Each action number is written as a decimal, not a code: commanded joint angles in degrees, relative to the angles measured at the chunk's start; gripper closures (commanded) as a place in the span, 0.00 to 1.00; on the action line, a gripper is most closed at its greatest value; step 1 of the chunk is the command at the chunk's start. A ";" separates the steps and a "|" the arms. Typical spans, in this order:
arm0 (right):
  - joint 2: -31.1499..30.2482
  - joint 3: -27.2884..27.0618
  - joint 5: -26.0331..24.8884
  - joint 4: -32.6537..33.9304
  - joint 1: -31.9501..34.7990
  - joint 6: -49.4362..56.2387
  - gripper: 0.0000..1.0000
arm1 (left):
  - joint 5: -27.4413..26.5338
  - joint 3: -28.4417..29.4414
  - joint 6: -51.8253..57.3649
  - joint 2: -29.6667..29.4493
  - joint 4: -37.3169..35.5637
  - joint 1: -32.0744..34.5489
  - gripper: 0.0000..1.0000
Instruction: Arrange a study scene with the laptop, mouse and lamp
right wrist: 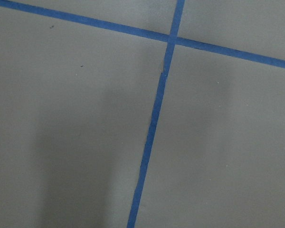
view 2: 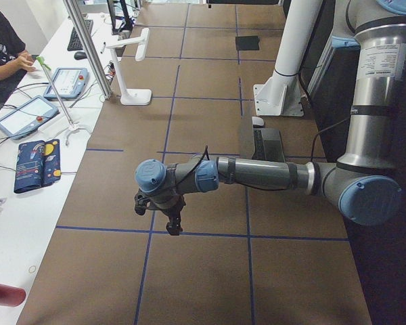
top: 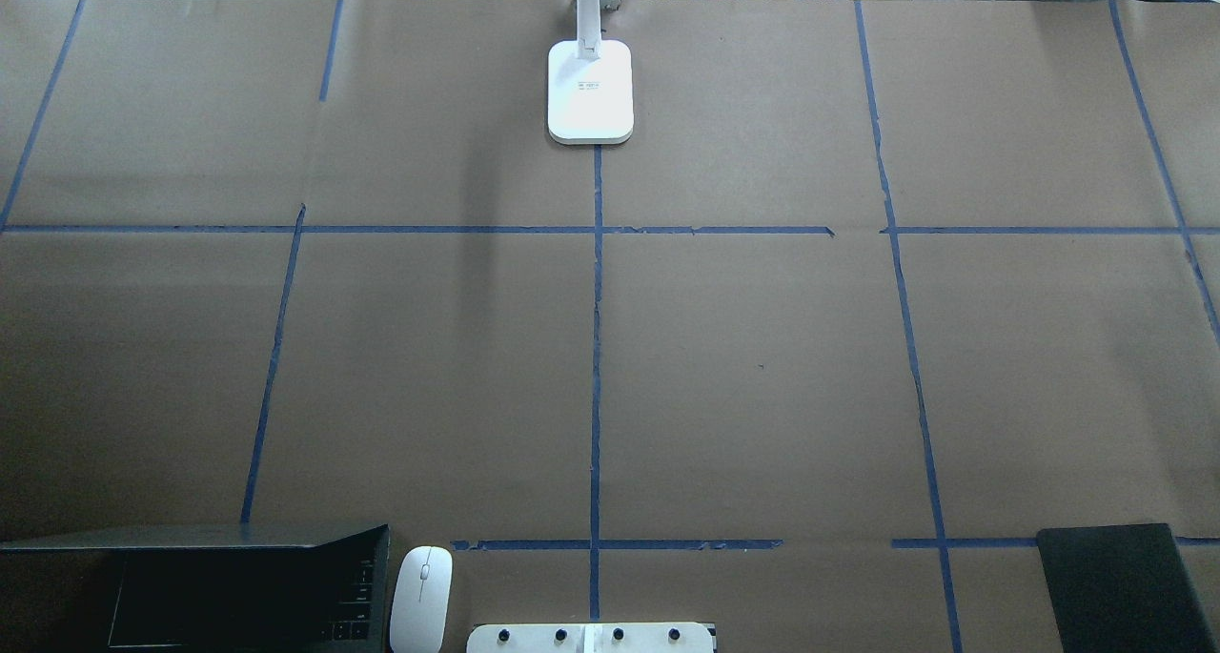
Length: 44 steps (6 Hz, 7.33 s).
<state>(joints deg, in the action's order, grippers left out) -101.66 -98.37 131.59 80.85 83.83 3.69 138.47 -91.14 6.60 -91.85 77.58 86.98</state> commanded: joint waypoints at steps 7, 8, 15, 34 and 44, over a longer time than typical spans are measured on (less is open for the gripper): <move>-0.99 -2.09 0.78 -0.08 -1.21 0.09 0.00 | -4.53 -0.35 -0.53 0.62 0.47 -0.05 0.00; -0.99 -2.09 1.12 -0.26 -1.21 0.09 0.00 | -4.35 -0.61 -0.36 0.19 0.56 -0.23 0.00; -1.08 -2.18 4.29 -5.00 -1.48 0.18 0.00 | -1.89 -32.09 -54.54 5.63 9.08 -23.74 0.00; -1.34 -3.76 4.55 -5.27 -1.48 0.26 0.00 | -30.81 -61.43 -154.56 14.43 6.27 -49.51 1.00; -1.08 -3.50 4.55 -5.18 -1.48 0.18 0.00 | -34.73 0.85 -159.04 -55.52 2.03 -43.98 1.00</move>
<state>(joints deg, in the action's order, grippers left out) -102.75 -101.86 136.14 75.67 82.35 3.88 105.79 -93.77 -147.49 -145.40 76.77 44.46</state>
